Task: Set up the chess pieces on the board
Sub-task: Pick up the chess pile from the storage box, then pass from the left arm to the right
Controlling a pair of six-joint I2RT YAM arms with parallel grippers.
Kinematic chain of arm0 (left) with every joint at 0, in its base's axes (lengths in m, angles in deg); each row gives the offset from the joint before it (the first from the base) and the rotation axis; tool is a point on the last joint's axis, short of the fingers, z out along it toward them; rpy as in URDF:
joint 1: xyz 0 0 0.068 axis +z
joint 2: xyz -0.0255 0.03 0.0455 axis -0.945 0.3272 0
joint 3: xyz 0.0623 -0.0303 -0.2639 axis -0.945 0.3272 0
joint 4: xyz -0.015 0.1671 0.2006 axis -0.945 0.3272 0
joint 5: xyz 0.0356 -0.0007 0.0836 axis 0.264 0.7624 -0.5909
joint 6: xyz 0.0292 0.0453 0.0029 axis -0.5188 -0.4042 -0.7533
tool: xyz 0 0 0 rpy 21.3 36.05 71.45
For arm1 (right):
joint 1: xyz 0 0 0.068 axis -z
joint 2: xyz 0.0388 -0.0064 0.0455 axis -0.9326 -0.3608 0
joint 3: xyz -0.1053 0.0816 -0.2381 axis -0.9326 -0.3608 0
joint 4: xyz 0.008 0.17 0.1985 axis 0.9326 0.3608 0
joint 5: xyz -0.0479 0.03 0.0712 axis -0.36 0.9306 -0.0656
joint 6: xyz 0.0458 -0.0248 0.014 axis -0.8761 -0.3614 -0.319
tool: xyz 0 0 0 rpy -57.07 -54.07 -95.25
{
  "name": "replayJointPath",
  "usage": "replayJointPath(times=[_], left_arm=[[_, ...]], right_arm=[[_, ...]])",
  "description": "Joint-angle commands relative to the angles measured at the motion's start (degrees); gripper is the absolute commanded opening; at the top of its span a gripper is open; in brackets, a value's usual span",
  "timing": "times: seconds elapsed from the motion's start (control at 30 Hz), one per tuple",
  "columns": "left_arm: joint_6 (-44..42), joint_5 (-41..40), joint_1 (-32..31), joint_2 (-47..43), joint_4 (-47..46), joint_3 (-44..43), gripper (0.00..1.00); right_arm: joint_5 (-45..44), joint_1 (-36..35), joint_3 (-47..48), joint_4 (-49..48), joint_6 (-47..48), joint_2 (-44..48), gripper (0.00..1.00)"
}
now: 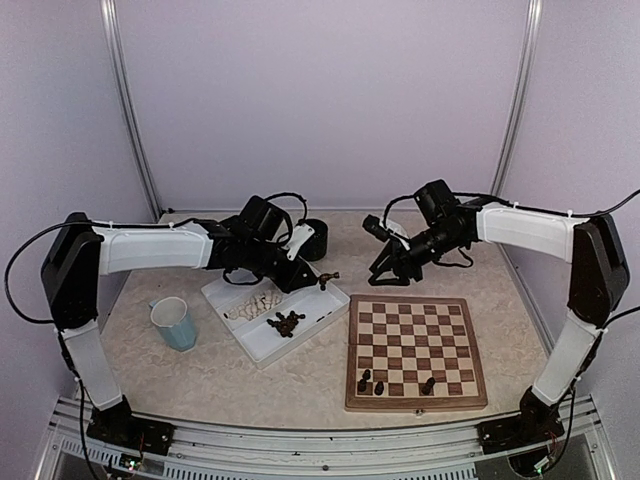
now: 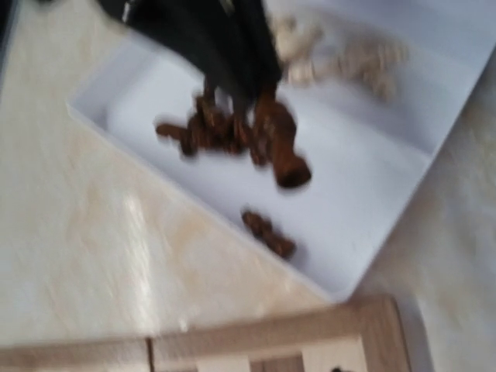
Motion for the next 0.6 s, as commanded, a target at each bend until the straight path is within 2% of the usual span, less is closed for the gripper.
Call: replayJointPath(times=[0.0, 0.3, 0.57], left_arm=[[7.24, 1.48, 0.31, -2.47, -7.89, 3.34, 0.04], [13.61, 2.34, 0.76, -3.97, -16.38, 6.65, 0.04], [14.68, 3.61, 0.86, -4.33, -19.26, 7.51, 0.04]], right_arm=[[6.63, -0.29, 4.61, -3.37, -10.68, -2.94, 0.46], [18.77, -0.26, 10.21, -11.92, -31.28, -11.86, 0.48], [21.86, -0.25, 10.78, -16.74, -37.57, -14.73, 0.49]])
